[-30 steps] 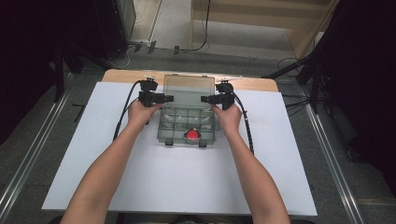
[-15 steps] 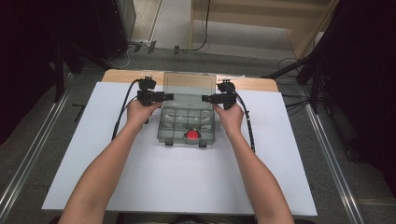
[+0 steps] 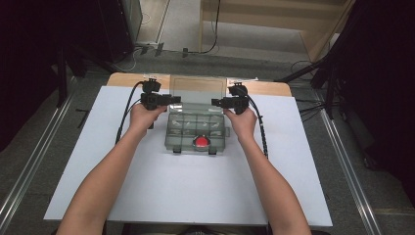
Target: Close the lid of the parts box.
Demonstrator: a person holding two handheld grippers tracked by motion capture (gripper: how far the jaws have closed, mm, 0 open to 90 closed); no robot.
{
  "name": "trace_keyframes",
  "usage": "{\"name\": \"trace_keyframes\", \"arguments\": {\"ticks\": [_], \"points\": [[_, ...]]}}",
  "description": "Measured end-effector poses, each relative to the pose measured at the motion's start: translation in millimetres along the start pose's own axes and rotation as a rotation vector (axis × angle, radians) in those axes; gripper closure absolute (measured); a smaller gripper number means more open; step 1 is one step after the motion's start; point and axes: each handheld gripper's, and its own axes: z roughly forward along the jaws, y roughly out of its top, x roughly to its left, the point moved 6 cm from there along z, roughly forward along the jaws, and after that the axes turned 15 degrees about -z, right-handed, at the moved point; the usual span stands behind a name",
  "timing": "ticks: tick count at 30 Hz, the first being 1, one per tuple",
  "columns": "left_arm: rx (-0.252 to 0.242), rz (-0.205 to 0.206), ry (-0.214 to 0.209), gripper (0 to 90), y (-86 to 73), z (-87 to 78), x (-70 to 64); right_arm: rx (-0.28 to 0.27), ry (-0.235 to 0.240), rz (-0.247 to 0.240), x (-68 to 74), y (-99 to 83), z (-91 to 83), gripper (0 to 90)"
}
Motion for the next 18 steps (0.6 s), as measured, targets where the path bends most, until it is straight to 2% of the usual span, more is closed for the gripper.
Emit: {"name": "trace_keyframes", "arguments": {"ticks": [8,18], "points": [[-0.011,0.008,-0.014,46.6,-1.6,-4.7,-0.2,-0.005,0.008,-0.018,3.6,1.8,-5.1,40.6],[-0.037,0.065,-0.010,51.9,-2.0,-9.5,-2.6,-0.033,0.019,-0.028,3.7,-0.1,-11.9,45.5]]}}
